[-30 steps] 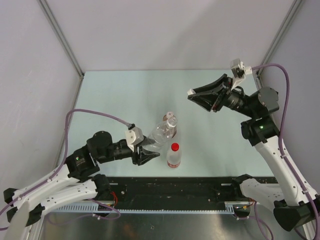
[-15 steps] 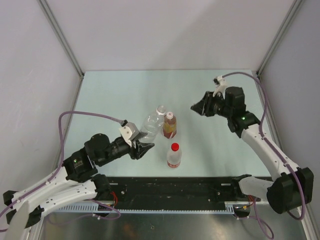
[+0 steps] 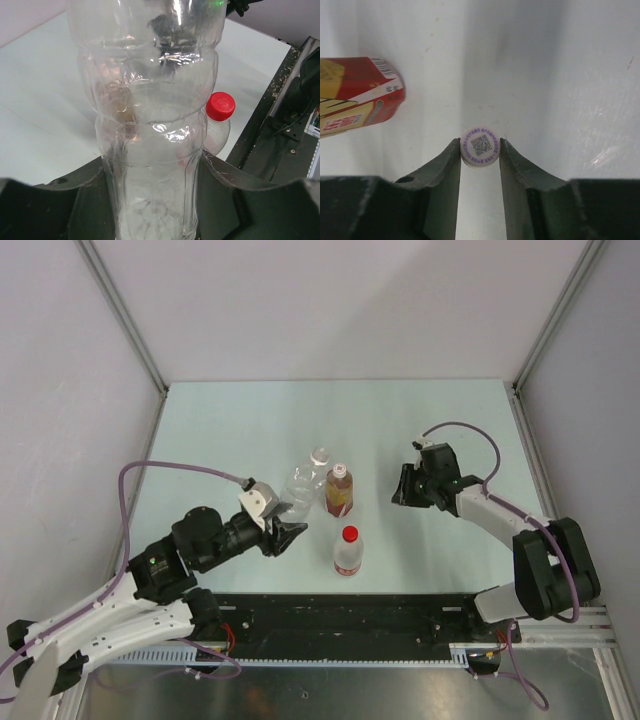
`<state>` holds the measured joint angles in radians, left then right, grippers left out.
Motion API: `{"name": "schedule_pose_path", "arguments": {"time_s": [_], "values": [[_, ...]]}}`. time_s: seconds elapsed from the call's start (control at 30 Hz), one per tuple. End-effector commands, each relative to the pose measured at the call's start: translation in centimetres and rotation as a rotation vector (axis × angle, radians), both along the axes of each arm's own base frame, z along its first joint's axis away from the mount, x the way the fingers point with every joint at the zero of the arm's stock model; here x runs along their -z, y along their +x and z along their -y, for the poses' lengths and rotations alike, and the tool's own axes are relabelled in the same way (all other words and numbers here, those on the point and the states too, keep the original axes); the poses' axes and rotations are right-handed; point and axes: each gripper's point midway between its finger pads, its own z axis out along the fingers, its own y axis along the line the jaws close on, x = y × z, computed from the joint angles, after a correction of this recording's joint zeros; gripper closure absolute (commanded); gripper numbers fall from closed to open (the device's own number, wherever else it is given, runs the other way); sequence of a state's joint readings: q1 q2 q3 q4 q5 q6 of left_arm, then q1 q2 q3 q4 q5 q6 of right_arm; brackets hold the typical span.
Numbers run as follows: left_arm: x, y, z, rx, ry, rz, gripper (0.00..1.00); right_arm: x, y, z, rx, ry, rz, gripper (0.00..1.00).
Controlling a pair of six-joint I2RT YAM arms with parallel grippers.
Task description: Unscrew the bottle caps
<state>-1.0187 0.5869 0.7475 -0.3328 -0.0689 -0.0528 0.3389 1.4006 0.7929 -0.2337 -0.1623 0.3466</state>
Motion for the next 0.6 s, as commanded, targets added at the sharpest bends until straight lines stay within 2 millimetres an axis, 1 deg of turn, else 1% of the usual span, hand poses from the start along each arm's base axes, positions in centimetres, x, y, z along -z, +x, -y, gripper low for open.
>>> {"name": "schedule_pose_path", "arguments": {"time_s": [0.0, 0.13, 0.2, 0.23, 0.37, 0.43, 0.5, 0.57], "values": [[-0.4, 0.5, -0.2, -0.032, -0.025, 0.008, 1.00, 0.3, 1.1, -0.2, 0.027, -0.001, 0.022, 0.53], [-0.4, 0.5, -0.4, -0.037, -0.031, 0.010, 1.00, 0.0, 1.2, -0.3, 0.028, 0.012, 0.034, 0.25], [-0.4, 0.5, -0.5, -0.039, -0.031, 0.010, 1.00, -0.2, 1.3, -0.3, 0.030, 0.013, 0.040, 0.15], [-0.5, 0.5, -0.5, -0.040, -0.032, 0.011, 1.00, -0.4, 1.3, -0.2, 0.031, 0.013, 0.043, 0.11], [-0.6, 0.5, -0.5, -0.041, -0.033, 0.015, 1.00, -1.2, 1.2, -0.1, 0.032, 0.022, 0.061, 0.03], [-0.7, 0.5, -0.5, -0.041, -0.032, 0.017, 1.00, -2.1, 1.2, -0.1, 0.030, 0.033, 0.082, 0.01], [-0.7, 0.6, -0.5, -0.041, -0.030, 0.017, 1.00, -3.3, 1.3, -0.1, 0.029, 0.054, 0.113, 0.01], [-0.8, 0.6, -0.4, -0.039, -0.029, 0.020, 1.00, -5.1, 1.3, -0.1, 0.027, 0.086, 0.157, 0.01]]}}
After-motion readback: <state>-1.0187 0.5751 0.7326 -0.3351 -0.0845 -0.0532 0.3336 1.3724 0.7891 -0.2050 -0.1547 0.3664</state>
